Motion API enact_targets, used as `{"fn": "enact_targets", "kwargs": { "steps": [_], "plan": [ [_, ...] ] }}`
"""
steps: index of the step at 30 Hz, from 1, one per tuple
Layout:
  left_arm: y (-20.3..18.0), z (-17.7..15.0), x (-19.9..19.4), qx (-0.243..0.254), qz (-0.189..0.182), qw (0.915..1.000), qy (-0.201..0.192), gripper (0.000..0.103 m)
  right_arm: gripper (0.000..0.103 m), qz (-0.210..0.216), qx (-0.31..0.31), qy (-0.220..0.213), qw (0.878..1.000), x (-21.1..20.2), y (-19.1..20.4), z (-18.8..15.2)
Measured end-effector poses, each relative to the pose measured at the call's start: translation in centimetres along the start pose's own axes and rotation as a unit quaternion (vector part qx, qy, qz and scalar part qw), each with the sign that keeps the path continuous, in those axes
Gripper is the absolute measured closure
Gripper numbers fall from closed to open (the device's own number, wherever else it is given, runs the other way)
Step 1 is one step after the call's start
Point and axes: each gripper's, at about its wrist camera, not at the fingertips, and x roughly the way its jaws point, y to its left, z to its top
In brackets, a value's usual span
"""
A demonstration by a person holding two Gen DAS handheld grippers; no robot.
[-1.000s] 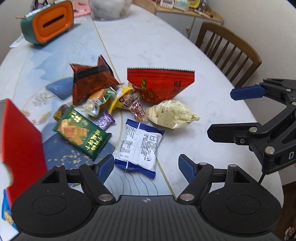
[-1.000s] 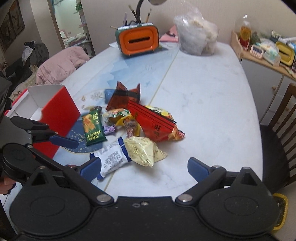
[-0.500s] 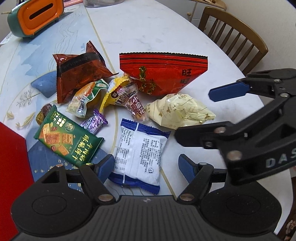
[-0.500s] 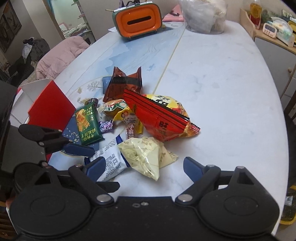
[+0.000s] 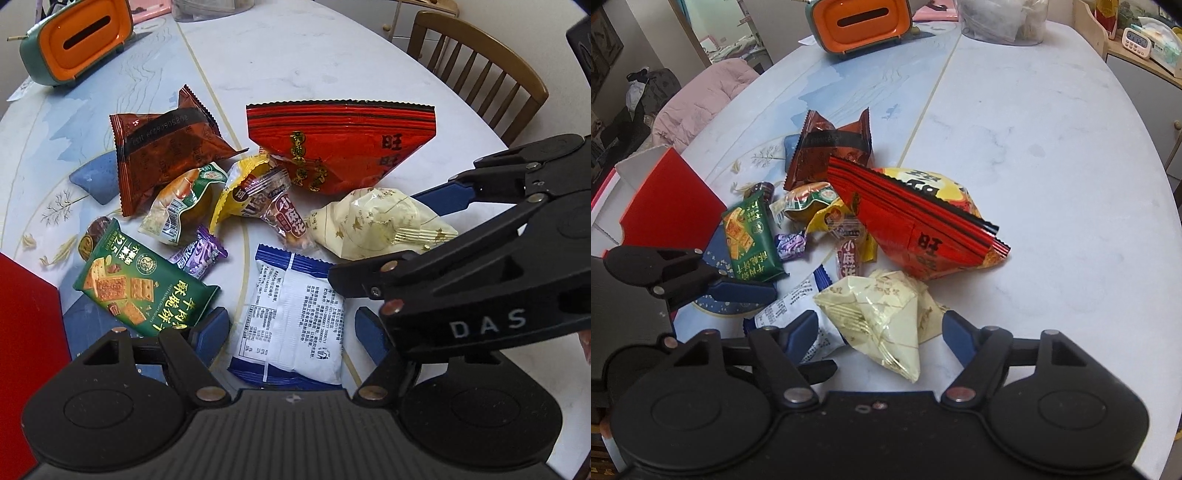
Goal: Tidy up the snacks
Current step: 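Grasp the white-and-blue biscuit packet with the left tool while the right tool grasps the cream bag, then carry both packets over the white box with both tools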
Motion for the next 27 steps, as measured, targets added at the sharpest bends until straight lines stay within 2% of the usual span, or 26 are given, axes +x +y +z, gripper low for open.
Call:
{"fn": "enact_targets", "kwargs": {
  "steps": [2,4,7,9,13,14,27],
  "plan": [
    [-0.1,0.0,0.0,0.0,0.003,1.0,-0.004,0.032,0.038,0.001,0.002,0.002,1.0,0.2,0.0,-0.1],
    [-0.2,0.0,-0.1,0.002,0.004,1.0,-0.007,0.041,0.042,-0.001,0.002,0.001,1.0,0.2,0.0,-0.1],
    [-0.2,0.2,-0.1,0.001,0.005,1.0,-0.008,0.048,0.053,0.003,0.007,-0.001,1.0,0.2,-0.1,-0.2],
    [-0.3,0.2,-0.2,0.0,0.008,0.9999,-0.009,0.051,0.055,0.003,0.011,-0.003,1.0,0.0,-0.1,-0.2],
    [-0.1,0.0,-0.3,-0.016,0.003,0.9998,-0.009,0.053,0.059,0.002,0.017,-0.008,1.0,-0.3,0.2,-0.6],
    [0.0,-0.1,-0.4,-0.021,0.002,0.9997,-0.009,0.053,0.063,0.004,0.019,-0.011,1.0,-0.4,0.2,-0.7],
    [1.2,-1.3,-3.4,-0.067,-0.015,0.9975,-0.015,0.053,0.069,0.013,0.042,-0.027,0.999,-3.9,1.0,-3.0]
  ]
}}
